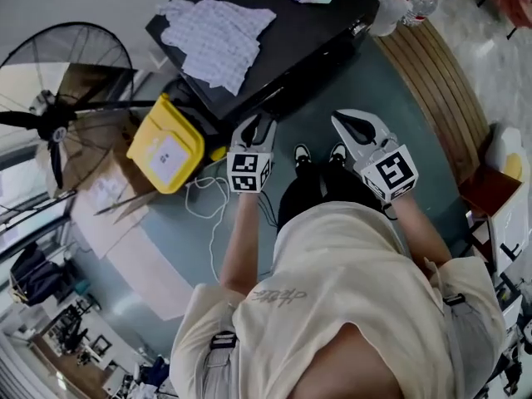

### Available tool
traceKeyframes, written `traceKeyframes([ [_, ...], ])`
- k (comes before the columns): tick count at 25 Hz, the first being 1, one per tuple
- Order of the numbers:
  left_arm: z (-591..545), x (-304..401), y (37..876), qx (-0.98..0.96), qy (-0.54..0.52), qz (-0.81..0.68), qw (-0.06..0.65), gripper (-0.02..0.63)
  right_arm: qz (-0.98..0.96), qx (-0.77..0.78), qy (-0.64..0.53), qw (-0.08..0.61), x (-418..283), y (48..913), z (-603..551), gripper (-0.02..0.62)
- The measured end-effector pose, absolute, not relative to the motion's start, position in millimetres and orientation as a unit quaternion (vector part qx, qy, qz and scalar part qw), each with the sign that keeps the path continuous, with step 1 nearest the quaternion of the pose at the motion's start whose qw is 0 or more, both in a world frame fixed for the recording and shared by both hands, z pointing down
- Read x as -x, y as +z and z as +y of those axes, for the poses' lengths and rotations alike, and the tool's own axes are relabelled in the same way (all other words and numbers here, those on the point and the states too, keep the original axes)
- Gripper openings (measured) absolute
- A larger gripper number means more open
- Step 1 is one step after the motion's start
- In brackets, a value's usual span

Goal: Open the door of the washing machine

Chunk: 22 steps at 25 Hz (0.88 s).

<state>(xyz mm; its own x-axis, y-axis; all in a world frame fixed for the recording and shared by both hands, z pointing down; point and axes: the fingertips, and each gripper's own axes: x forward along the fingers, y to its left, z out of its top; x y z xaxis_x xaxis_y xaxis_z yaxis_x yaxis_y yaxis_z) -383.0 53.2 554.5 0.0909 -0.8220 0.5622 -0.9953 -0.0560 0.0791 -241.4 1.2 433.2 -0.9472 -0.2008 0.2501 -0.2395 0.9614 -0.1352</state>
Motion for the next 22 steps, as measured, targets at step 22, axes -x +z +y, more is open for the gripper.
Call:
traceKeyframes([
  [22,31,381,770,-0.716,0.291,-0.551,0.315,0.156,-0.962,-0.158,0.106,0.195,218,443,13,0.002],
])
